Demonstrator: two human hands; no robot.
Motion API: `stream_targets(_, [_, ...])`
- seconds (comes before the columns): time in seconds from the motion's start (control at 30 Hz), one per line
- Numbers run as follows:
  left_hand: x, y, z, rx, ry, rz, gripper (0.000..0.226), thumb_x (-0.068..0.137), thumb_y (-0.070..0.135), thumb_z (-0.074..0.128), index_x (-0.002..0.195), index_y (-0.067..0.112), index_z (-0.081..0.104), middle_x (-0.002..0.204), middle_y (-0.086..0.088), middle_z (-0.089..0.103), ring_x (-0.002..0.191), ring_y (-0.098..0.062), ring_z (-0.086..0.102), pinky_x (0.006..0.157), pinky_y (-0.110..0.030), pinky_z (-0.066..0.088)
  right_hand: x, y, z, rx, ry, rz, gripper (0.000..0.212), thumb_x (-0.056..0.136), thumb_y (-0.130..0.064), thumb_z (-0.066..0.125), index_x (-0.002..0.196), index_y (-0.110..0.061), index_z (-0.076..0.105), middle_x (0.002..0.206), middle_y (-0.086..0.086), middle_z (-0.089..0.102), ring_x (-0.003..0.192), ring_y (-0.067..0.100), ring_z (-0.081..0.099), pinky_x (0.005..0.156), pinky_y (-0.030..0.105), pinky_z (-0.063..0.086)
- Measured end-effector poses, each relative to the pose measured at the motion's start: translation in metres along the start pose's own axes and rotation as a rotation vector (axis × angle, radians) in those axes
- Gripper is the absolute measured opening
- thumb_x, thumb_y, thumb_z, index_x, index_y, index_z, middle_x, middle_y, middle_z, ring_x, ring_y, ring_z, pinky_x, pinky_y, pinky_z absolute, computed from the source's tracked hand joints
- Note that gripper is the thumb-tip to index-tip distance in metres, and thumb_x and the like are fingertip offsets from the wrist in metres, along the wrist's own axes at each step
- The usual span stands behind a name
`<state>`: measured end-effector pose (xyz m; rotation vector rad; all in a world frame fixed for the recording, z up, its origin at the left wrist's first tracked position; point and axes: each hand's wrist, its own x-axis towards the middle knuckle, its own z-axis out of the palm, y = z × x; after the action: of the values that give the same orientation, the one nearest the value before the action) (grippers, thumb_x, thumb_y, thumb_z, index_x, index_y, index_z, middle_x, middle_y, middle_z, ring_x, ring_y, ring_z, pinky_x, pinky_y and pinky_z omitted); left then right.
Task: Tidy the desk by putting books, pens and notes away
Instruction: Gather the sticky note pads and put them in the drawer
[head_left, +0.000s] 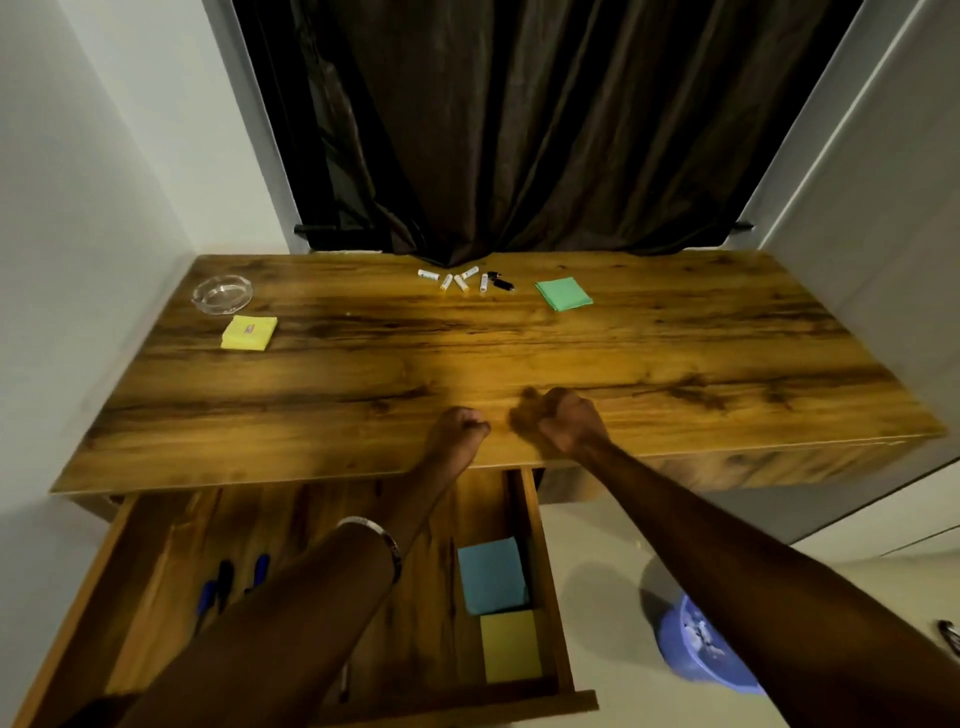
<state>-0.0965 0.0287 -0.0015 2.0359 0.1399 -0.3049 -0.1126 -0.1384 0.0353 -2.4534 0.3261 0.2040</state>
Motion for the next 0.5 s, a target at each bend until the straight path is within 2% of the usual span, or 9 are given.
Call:
stream_targets(0.1, [0.028,0.019,0.005,-0.142,-0.023,-0.073,0.026,0.086,0.02,0.065,0.108,0.006,0.066,0.11,-0.016,0.068,0.104,-0.028,0.064,0.079,-0.025,0.045,0.029,0.004,-0.017,-0.029,0.031,0.012,0.03,0.086,-0.019,0.063,0.115,-0.011,0.059,0.112,0.011,0.067,0.105,0.028,0.062,0.088,0.038,0.052])
stream_targets(0.2, [0.053,0.041,0.011,-0.224,-0.075,-0.107,0.031,0.09,0.02,0.061,0.118,0.006,0.061,0.115,-0.016,0.065,0.094,-0.02,0.059,0.07,-0.024,0.042,0.055,0.009,-0.028,-0.051,0.07,0.045,0.028,0.088,-0.019,0.062,0.115,-0.012,0.059,0.112,0.01,0.067,0.1,0.026,0.063,0.084,0.038,0.054])
stream_targets(0.3, [0.077,0.064,0.017,-0.245,-0.107,-0.114,0.032,0.092,0.019,0.059,0.121,0.005,0.058,0.114,-0.013,0.063,0.101,-0.022,0.059,0.078,-0.027,0.042,0.082,0.013,-0.038,-0.028,0.102,0.098,0.029,0.088,-0.026,0.063,0.114,-0.014,0.06,0.109,0.009,0.068,0.096,0.024,0.064,0.08,0.034,0.055])
stream_targets(0.4, [0.104,0.079,0.026,-0.22,-0.139,-0.139,0.035,0.093,0.023,0.055,0.125,0.009,0.056,0.127,-0.013,0.06,0.115,-0.028,0.057,0.093,-0.035,0.046,0.107,0.018,-0.047,-0.019,0.11,0.131,0.032,0.087,-0.029,0.063,0.115,-0.015,0.06,0.109,0.009,0.068,0.098,0.025,0.064,0.082,0.033,0.054])
stream_targets(0.5, [0.13,0.096,0.037,-0.211,-0.165,-0.138,0.032,0.096,0.021,0.05,0.124,0.007,0.057,0.125,-0.013,0.06,0.106,-0.024,0.058,0.087,-0.033,0.045,0.134,0.022,-0.059,-0.017,0.116,0.144,0.032,0.087,-0.028,0.062,0.115,-0.014,0.059,0.109,0.009,0.067,0.099,0.025,0.063,0.082,0.034,0.054])
